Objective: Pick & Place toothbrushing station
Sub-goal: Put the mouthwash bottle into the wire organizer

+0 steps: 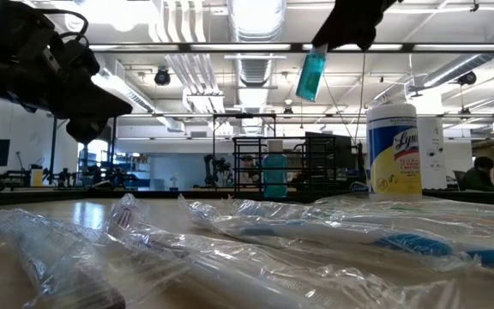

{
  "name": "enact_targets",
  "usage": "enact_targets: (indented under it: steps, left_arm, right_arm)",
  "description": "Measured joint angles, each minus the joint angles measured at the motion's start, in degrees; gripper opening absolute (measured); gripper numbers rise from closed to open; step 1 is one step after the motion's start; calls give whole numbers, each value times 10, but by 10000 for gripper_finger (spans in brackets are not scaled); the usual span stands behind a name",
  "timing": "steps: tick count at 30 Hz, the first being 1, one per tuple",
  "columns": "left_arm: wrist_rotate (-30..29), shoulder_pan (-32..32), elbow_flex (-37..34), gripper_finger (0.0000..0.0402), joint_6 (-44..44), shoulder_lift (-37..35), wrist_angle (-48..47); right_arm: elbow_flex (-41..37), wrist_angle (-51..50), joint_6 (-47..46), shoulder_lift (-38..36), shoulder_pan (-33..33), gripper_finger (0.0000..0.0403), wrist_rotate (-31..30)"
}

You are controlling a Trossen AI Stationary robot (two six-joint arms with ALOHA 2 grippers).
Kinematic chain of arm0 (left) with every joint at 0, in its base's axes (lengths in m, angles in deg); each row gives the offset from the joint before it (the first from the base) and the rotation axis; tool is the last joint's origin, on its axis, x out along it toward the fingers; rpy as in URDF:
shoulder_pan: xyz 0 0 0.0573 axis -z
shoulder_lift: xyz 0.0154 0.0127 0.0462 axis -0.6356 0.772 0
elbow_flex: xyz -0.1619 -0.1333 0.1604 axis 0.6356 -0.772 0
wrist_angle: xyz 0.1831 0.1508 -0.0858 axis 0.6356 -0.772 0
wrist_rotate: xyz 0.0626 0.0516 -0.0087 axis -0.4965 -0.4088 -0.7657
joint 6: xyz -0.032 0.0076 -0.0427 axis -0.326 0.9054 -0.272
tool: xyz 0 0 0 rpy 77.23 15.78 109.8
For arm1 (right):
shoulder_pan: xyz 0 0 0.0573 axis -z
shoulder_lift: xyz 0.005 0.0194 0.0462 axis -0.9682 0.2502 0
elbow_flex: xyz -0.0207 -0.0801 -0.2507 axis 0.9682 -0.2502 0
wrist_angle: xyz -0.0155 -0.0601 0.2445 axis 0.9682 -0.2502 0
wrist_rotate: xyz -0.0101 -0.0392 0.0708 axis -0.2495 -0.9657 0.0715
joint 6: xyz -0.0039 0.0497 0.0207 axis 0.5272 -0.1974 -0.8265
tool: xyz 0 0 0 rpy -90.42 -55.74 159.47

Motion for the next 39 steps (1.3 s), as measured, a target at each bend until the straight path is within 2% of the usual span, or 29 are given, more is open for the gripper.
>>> enact_targets:
  steps: [6,11,22,32,39]
  left_arm:
    - [0,0,0,7,7,0,-1]
    - [0,0,0,7,7,1,-5]
    - [0,0,0,7,10,2,-18]
    - [0,0,0,7,10,5,-21]
    - [0,0,0,7,10,5,-20]
  right_arm:
    - [25,-5,17,55,-1,85,-2]
    - [68,-20,79,117,-1,85,23]
    - [191,-150,142,223,-1,85,32]
    - [182,-148,138,239,2,85,43]
    - [155,-111,133,238,2,85,43]
